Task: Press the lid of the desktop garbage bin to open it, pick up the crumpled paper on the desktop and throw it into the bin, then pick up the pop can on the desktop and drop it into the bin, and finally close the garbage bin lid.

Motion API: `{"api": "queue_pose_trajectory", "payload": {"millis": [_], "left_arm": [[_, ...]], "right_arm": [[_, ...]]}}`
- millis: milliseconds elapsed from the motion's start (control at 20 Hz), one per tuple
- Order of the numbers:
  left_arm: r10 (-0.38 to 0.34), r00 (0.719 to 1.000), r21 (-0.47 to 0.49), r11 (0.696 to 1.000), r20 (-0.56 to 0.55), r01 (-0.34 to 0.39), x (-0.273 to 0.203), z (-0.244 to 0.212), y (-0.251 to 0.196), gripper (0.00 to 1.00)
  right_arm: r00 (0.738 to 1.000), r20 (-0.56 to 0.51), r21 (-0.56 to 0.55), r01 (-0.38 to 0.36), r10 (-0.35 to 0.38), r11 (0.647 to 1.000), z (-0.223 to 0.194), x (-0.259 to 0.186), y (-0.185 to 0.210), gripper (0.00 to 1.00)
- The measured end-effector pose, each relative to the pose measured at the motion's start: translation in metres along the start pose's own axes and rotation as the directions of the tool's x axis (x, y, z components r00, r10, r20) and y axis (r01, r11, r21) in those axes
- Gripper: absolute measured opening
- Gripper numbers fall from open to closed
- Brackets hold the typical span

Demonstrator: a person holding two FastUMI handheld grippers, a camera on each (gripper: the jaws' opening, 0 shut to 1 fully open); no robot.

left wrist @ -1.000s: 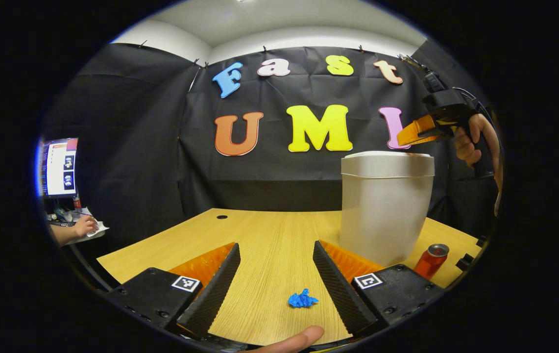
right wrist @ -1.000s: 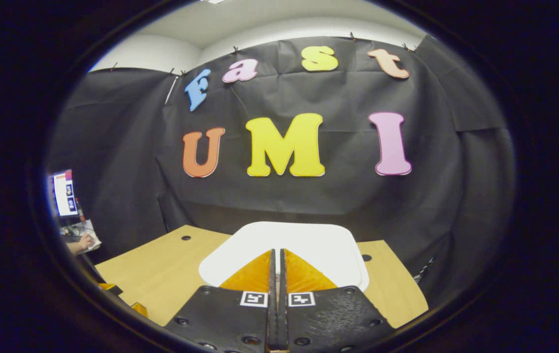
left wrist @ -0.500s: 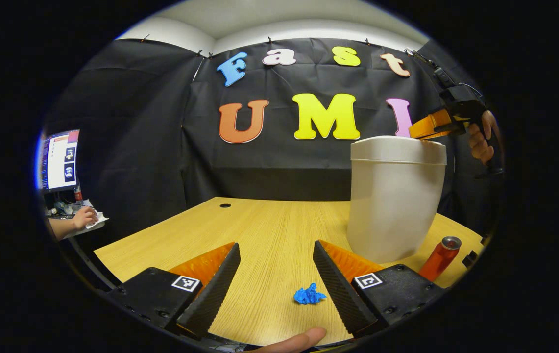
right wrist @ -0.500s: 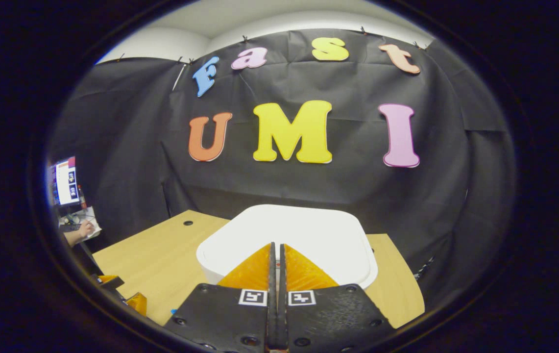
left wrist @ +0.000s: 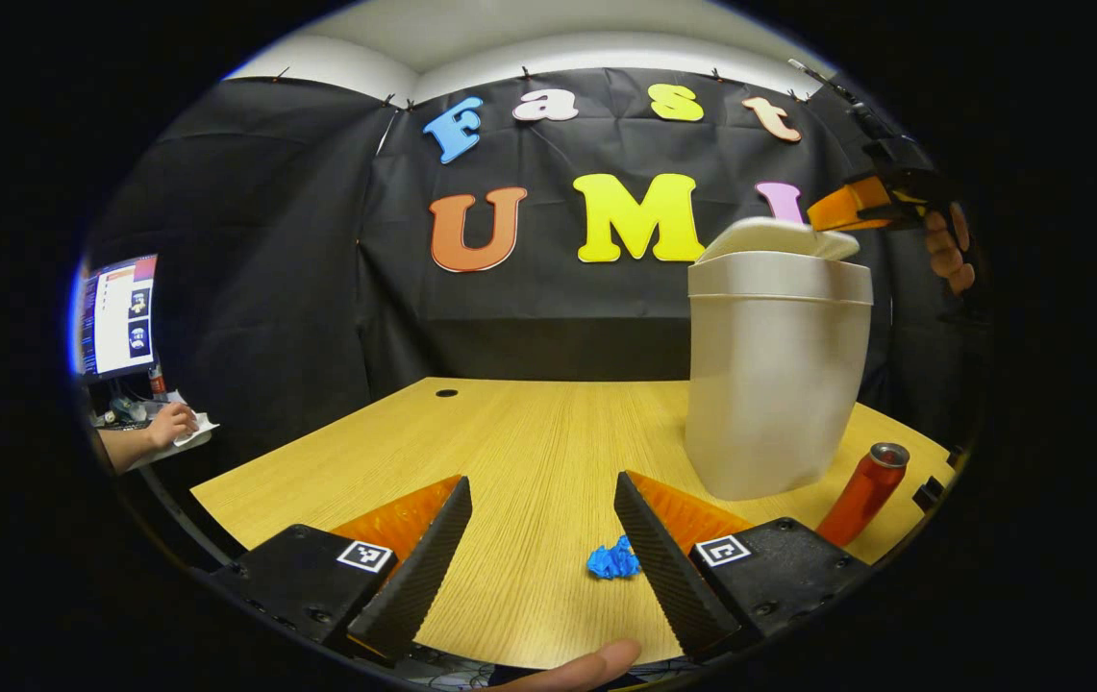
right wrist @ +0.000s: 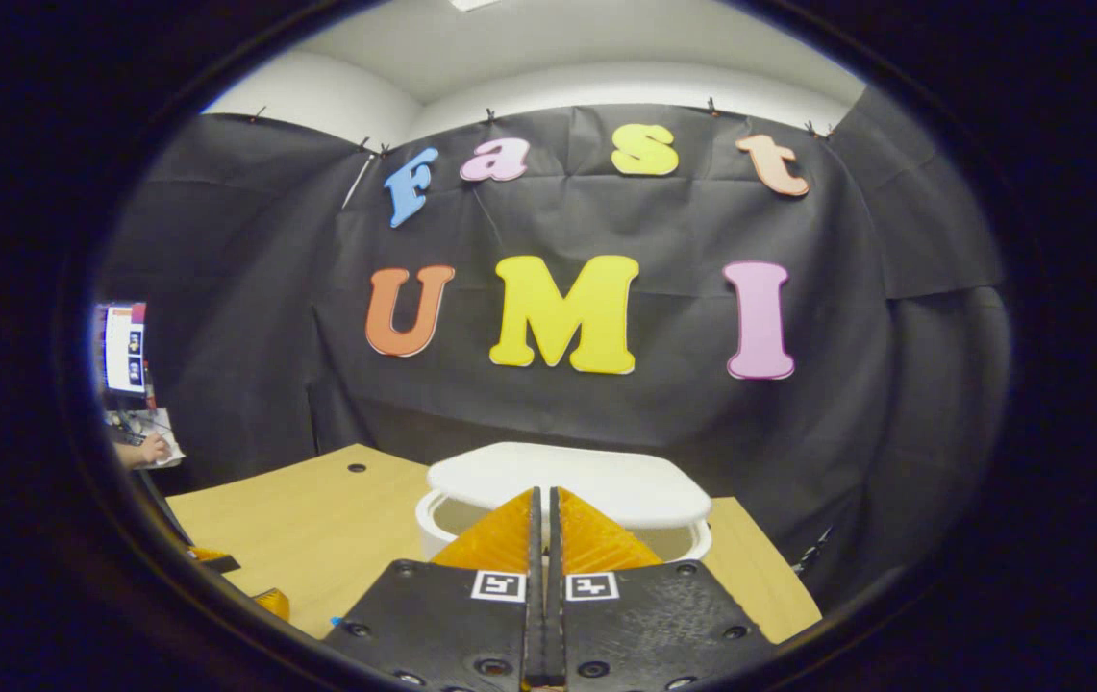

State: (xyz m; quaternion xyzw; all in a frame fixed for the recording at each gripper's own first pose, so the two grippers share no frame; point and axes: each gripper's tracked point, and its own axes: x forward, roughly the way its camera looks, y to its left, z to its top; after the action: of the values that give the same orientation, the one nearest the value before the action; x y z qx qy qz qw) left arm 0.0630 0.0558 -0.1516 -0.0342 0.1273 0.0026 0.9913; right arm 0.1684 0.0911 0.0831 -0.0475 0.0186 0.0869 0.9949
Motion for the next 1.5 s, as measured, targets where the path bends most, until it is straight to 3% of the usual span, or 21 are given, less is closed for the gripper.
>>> {"api": "queue_pose_trajectory", "payload": {"millis": [350,550,600,650,700,750,900,1000,1150,1350,1500], "left_arm": [[-0.018,1.0,0.034,0.999,0.025,0.017,-0.023,0.006,0.001,0.98],[-0.034,0.999,0.003,0.999,0.024,0.034,-0.035,0.004,0.0,0.98],[-0.034,0.999,-0.002,0.999,0.02,0.034,-0.036,0.003,0.002,0.98],[-0.031,0.999,-0.003,1.0,0.021,0.031,-0.037,0.003,0.004,0.98],[-0.027,0.999,-0.003,1.0,0.025,0.027,-0.038,0.006,0.006,0.98],[-0.028,0.999,-0.002,1.0,0.031,0.028,-0.039,0.008,0.006,0.98],[-0.04,0.999,0.01,0.999,0.031,0.039,-0.038,0.007,0.003,0.98],[-0.05,0.998,0.007,0.999,0.023,0.05,-0.038,0.002,0.0,0.98],[-0.083,0.997,0.012,0.997,0.003,0.082,-0.033,-0.007,-0.008,0.98],[-0.099,0.993,0.022,0.995,-0.063,0.101,-0.025,-0.033,-0.013,0.98],[-0.132,0.984,-0.002,0.991,-0.117,0.133,-0.015,-0.057,-0.022,0.98]], "right_arm": [[0.999,0.04,0.032,0.011,-0.012,0.999,-0.003,-0.063,0.003,0.01],[0.998,0.052,0.047,0.03,-0.032,0.998,-0.016,-0.097,0.001,0.01],[0.998,0.046,0.045,0.03,-0.032,0.999,-0.023,-0.108,0.002,0.06],[0.999,0.036,0.046,0.033,-0.035,0.998,-0.03,-0.115,0.001,0.27],[0.999,0.027,0.046,0.038,-0.039,0.998,-0.037,-0.122,-0.001,0.29],[0.998,0.018,0.051,0.06,-0.061,0.997,-0.043,-0.128,-0.007,0.43],[0.995,-0.001,0.095,0.097,-0.097,0.991,-0.063,-0.14,-0.022,0.68],[0.994,-0.003,0.091,0.11,-0.11,0.99,-0.073,-0.146,-0.03,0.71],[0.99,0.035,0.071,0.133,-0.135,0.989,-0.087,-0.155,-0.043,0.95],[0.993,0.07,0.075,0.089,-0.095,0.993,-0.116,-0.161,-0.039,0.96],[0.994,0.064,0.139,0.082,-0.091,0.987,-0.137,-0.165,-0.043,0.98]]}}
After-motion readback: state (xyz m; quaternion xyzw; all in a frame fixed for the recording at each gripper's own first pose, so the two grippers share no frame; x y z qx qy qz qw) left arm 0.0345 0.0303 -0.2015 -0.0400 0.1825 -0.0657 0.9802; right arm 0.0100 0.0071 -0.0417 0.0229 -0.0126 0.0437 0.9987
